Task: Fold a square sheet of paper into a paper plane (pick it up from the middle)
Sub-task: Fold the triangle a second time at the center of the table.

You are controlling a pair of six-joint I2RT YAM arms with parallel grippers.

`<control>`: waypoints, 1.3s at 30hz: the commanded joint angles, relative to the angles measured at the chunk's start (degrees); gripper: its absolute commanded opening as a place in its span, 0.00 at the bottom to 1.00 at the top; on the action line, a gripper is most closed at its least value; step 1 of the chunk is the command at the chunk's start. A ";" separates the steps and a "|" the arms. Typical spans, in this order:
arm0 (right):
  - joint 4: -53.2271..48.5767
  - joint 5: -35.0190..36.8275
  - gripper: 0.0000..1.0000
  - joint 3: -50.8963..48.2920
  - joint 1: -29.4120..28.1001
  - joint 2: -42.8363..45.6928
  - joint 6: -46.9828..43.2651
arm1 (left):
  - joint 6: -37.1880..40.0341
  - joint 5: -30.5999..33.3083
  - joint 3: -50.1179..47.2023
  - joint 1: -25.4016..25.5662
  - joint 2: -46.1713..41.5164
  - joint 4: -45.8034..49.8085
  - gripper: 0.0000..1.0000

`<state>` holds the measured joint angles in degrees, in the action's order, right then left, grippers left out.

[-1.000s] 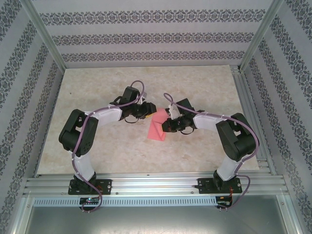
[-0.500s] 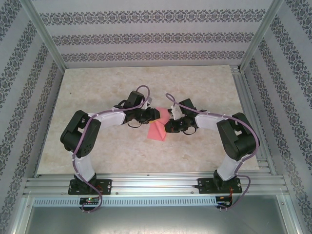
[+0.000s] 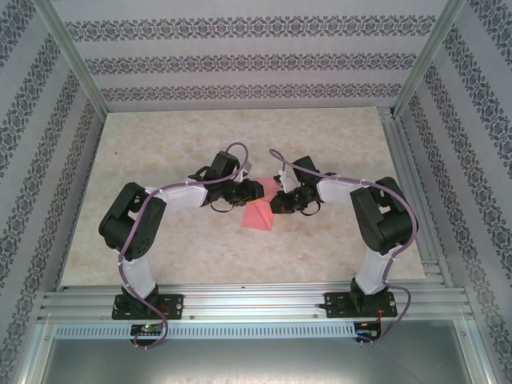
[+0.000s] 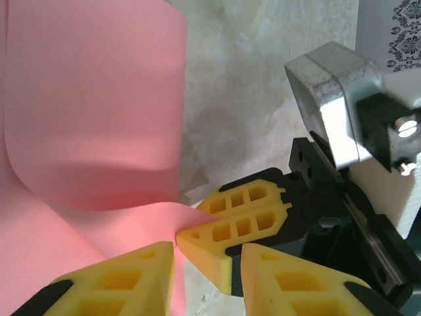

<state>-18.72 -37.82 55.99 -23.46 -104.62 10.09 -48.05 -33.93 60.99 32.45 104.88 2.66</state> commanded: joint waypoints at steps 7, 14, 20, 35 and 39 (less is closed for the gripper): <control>-2.74 -2.41 0.05 3.96 0.44 -3.12 -3.54 | -0.20 1.24 -1.40 1.44 -1.87 -1.87 0.33; -4.52 -1.01 0.05 4.80 0.52 -3.57 -4.67 | -0.02 1.19 -2.16 1.70 -2.49 -1.95 0.33; -5.71 -0.22 0.05 6.07 0.52 -3.82 -5.16 | -0.12 0.88 -1.94 2.21 -2.32 -2.14 0.33; -5.81 1.58 0.06 6.34 0.61 -4.81 -5.22 | -0.99 1.34 -2.37 3.02 -1.99 -3.05 0.32; -6.01 2.23 0.06 6.10 0.55 -4.72 -5.32 | -1.16 1.39 -2.41 3.07 -2.06 -3.35 0.30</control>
<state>-24.71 -36.86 61.12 -23.46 -108.55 6.00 -48.51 -33.30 59.07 34.70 104.47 1.72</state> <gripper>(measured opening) 0.062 0.308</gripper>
